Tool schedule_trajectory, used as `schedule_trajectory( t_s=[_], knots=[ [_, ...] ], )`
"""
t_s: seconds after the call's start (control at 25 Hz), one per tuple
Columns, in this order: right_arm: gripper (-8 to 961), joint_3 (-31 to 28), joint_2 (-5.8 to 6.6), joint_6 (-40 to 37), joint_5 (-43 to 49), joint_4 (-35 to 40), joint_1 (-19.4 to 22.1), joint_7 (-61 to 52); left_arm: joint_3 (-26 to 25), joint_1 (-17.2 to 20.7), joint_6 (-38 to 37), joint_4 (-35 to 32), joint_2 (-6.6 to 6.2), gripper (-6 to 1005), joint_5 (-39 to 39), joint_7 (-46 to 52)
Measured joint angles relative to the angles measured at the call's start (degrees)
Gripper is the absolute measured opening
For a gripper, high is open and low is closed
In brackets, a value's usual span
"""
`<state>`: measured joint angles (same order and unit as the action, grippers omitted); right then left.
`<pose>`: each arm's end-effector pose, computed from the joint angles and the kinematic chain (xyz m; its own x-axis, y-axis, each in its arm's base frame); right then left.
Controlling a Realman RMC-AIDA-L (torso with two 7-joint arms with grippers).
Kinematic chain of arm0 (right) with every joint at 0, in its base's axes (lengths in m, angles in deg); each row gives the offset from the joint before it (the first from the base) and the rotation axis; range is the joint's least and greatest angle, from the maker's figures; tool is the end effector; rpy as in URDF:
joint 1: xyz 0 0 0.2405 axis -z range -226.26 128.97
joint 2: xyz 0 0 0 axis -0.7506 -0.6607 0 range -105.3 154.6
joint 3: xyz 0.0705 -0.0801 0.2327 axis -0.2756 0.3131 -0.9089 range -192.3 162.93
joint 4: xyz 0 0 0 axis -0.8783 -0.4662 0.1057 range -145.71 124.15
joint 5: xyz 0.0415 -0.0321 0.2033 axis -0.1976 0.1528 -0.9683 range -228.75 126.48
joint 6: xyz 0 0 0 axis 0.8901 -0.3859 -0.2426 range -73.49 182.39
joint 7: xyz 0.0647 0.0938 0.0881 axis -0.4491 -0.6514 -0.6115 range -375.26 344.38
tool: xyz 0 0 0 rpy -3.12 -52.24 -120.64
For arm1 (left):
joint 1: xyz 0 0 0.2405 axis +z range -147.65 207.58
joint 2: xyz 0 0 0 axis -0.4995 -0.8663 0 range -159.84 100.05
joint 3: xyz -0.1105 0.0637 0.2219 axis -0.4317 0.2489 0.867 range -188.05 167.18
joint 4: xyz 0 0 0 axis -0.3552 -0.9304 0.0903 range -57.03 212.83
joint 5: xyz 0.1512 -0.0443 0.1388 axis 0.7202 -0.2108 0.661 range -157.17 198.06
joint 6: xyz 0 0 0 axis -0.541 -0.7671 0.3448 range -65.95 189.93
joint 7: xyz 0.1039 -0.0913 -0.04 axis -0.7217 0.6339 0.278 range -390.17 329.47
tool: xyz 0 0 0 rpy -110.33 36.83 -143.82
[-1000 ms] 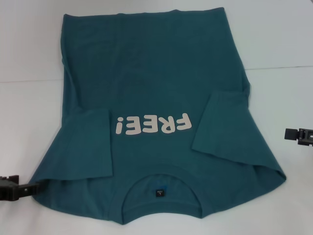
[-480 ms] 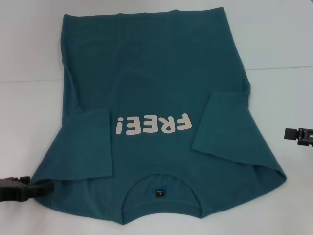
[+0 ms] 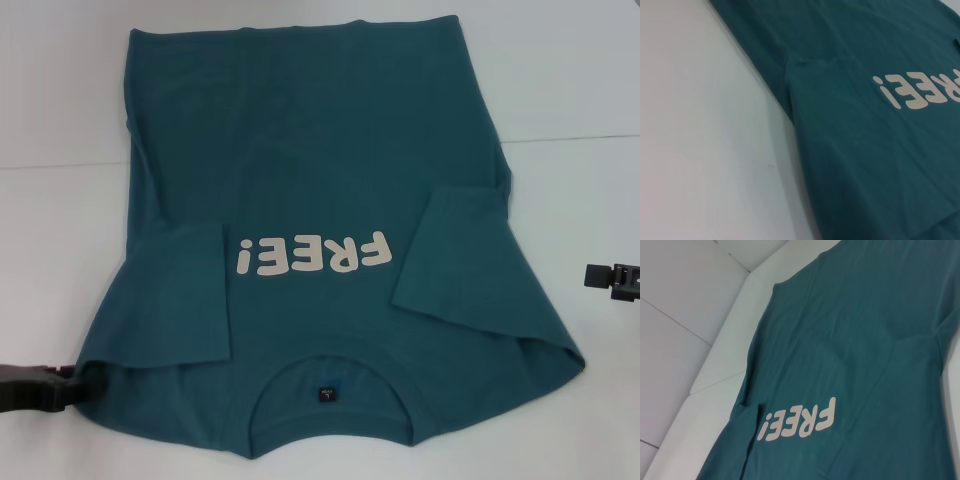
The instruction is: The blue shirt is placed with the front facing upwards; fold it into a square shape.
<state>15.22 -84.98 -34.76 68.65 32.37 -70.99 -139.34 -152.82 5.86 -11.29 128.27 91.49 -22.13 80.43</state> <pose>0.3473 0.3099 0.1032 0.2009 -0.7879 -0.5821 -0.9690 -0.2471 0.0002 -0.3445 0.3213 0.0216 0.5453 0.7703 0.3304 0.8265 -0.4285 -0.3651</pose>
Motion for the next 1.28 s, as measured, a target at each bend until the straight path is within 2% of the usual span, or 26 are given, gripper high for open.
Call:
schedule_trajectory(
  t_s=[0.36, 0.52, 0.8, 0.88, 1.0, 1.16, 1.28],
  knots=[
    [914, 0.0, 0.04, -0.2, 0.0, 0.0, 0.1, -0.4, -0.2, 1.0, -2.1, 2.1, 0.66, 437, 0.3, 1.1],
    [911, 0.0, 0.04, -0.3, 0.0, 0.0, 0.3, -0.7, -0.3, 2.1, -2.8, 5.5, 1.8, 267, 0.1, 1.4],
    [907, 0.0, -0.09, -0.4, 0.0, 0.0, 0.4, -0.8, -0.4, 2.3, -4.9, 6.5, 1.96, 36, -0.5, 1.3],
    [905, -0.1, 0.12, -0.6, 0.0, 0.0, 0.4, -1.5, -0.6, 2.3, -5.6, 7.0, 2.01, 36, -0.6, 1.5],
    [903, 0.1, 1.56, -1.8, 0.7, 0.0, 0.3, -4.2, -1.8, 2.3, -7.7, 8.4, 2.22, 36, -0.7, 2.2],
    [901, 0.5, 5.22, -5.6, 6.6, 0.3, -2.8, -12.4, -3.4, 2.3, -10.4, 10.2, 2.41, 36, -1.1, 2.9],
    [899, 0.5, 6.46, -7.1, 10.0, 0.6, -5.4, -16.8, -3.5, 2.1, -11.7, 10.7, 2.48, 36, -2.1, 3.4]
  ],
)
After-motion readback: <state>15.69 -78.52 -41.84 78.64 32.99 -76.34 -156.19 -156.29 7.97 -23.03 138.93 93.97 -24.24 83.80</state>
